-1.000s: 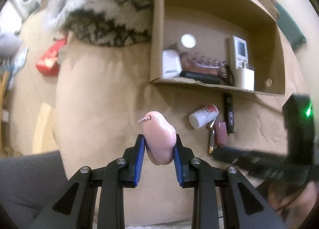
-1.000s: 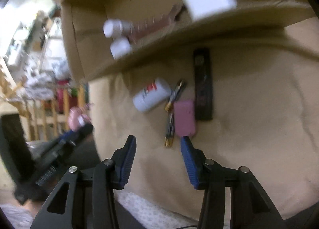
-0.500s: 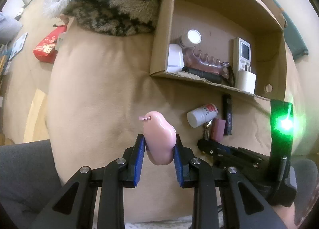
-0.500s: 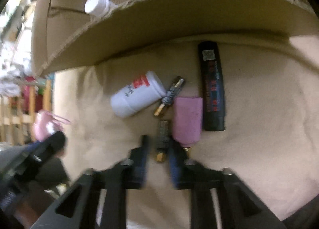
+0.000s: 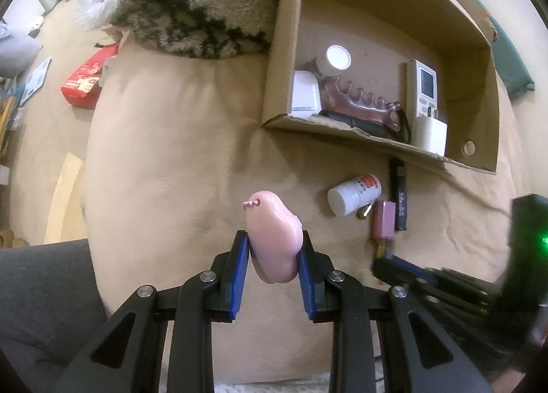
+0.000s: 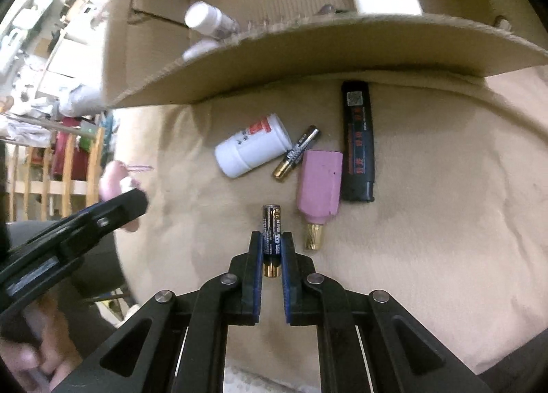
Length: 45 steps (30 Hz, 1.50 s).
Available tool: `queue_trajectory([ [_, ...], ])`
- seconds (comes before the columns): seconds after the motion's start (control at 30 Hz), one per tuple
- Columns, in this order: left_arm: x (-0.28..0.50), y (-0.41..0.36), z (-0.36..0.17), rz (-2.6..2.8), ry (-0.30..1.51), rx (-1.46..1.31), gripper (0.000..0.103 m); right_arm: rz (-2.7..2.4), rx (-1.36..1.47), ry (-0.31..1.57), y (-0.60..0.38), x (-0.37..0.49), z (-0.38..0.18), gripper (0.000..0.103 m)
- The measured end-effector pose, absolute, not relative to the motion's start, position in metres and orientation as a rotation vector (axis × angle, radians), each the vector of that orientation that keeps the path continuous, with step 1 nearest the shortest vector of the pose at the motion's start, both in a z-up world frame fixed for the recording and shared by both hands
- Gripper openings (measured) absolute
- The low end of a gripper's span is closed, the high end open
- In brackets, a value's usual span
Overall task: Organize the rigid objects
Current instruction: 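Grasp the AA battery with the right tool while the left tool holds the pouch, then carry the pouch and battery into the box and open both tools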
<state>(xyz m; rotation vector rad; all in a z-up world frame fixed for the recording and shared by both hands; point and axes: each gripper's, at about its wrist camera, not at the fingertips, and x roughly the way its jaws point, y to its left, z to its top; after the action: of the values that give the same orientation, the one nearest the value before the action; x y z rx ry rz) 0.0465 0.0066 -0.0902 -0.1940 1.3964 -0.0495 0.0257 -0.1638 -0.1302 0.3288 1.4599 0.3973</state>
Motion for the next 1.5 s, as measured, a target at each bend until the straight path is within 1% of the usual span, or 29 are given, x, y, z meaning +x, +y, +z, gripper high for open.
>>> queue_trajectory([
  [0.23, 0.043, 0.005, -0.089, -0.034, 1.374, -0.166, 0.025, 0.46, 0.341, 1.346, -0.188, 0.022, -0.087, 0.01],
  [0.4, 0.041, 0.004, -0.072, -0.01, 1.288, -0.141, 0.025, 0.473, 0.296, 1.224, -0.209, 0.027, -0.055, 0.01],
  [0.7, 0.044, -0.003, -0.016, -0.015, 1.093, -0.091, 0.025, 0.451, 0.333, 1.119, -0.24, 0.047, -0.039, 0.01],
  [1.07, 0.097, -0.027, 0.04, -0.092, 0.994, -0.082, 0.025, 0.443, 0.357, 1.003, -0.255, 0.092, 0.001, 0.01],
  [1.2, 0.118, -0.04, 0.064, -0.129, 0.9, -0.077, 0.025, 0.426, 0.351, 0.959, -0.259, 0.115, 0.016, 0.01],
  [1.3, 0.137, -0.05, 0.058, -0.151, 0.886, -0.068, 0.025, 0.406, 0.36, 0.928, -0.263, 0.131, 0.018, 0.01],
  [1.5, 0.158, -0.055, 0.0, -0.16, 0.998, -0.077, 0.025, 0.365, 0.367, 0.969, -0.266, 0.15, -0.015, 0.011],
])
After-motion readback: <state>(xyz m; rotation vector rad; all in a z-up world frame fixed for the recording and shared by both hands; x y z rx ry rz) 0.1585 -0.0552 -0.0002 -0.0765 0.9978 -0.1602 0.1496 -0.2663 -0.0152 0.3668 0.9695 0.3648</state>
